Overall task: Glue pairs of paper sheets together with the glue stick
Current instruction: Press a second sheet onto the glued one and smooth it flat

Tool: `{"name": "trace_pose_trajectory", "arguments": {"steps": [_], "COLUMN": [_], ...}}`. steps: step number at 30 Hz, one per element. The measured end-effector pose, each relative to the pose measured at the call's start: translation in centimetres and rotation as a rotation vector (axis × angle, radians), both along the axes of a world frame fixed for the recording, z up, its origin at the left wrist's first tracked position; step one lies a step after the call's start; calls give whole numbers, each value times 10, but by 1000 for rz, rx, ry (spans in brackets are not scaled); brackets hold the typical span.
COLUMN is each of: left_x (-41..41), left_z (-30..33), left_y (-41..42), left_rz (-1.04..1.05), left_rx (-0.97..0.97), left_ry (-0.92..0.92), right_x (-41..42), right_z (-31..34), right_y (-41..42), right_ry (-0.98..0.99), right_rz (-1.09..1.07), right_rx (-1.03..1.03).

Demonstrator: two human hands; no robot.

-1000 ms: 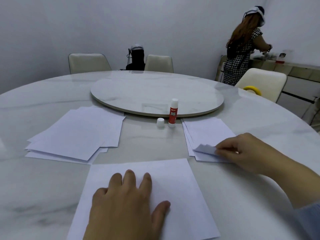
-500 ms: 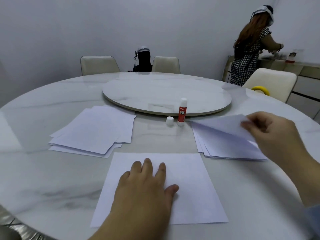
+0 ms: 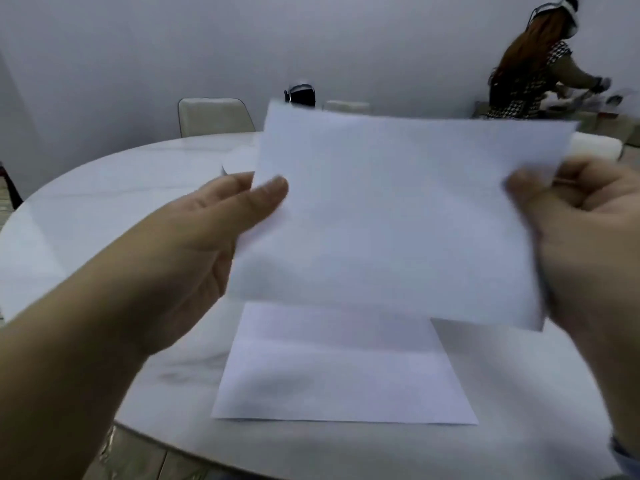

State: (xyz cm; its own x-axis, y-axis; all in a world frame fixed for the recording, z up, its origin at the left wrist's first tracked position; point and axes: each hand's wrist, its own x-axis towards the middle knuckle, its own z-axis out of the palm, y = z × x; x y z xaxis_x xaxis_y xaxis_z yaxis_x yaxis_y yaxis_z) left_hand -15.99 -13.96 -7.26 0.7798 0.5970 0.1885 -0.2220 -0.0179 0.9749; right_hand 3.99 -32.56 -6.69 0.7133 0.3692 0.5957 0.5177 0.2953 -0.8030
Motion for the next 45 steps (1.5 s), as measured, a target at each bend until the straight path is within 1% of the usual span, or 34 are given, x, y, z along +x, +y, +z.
{"name": "trace_pose_trajectory", "arguments": {"steps": [1, 2, 3, 4, 6, 8, 10, 12, 13, 15, 21, 28, 31, 34, 36, 40, 45], "left_x": [-1, -2, -2, -3, -8, -13, -18, -22, -23, -25, -21, -12, -10, -11, -10, -7, -11], "left_z": [-2, -7, -11, -16, -31, -46, -60, -68, -71, -74, -75, -70, -66, -64, -66, -70, -71], "left_y": [-1, 0, 1, 1, 3, 3, 4, 8, 9, 12, 18, 21, 24, 28, 28, 25, 29], "left_rz": [31, 95, 171, 243, 348, 355, 288, 228, 224, 240, 315, 338, 341, 338, 324, 301, 293], "left_rx": [-12, 2, 30, 61, 95, 143, 195, 194, 239, 356, 516, 499, 472, 470, 459, 417, 445], "left_ry": [-8, 16, 59, 104, 174, 247, 334, 423, 473, 543, 594, 583, 567, 577, 589, 569, 560], "right_x": [-3, -4, -7, -10, -12, -13, -14, -19, -18, -18, -13, -9, -12, -17, -16, -9, -10], "right_z": [-7, -16, -21, -27, -37, -46, -56, -62, -65, -68, -72, -67, -70, -75, -76, -69, -68], "right_y": [7, 15, 18, 17, 15, 9, 5, 2, 1, 0, 4, 8, 4, 1, 2, 3, 4], "right_ry": [38, 40, 89, 116, 282, 302, 329, 390, 415, 399, 382, 319, 373, 453, 461, 412, 349], "right_rz": [24, 9, 15, 45, 133, 184, 250, 255, 249, 217, 227, 161, 219, 294, 287, 206, 204], "right_rx": [-18, -66, -71, -142, -296, -480, -575, -591, -589, -606, -621, -550, -535, -580, -614, -633, -679]}}
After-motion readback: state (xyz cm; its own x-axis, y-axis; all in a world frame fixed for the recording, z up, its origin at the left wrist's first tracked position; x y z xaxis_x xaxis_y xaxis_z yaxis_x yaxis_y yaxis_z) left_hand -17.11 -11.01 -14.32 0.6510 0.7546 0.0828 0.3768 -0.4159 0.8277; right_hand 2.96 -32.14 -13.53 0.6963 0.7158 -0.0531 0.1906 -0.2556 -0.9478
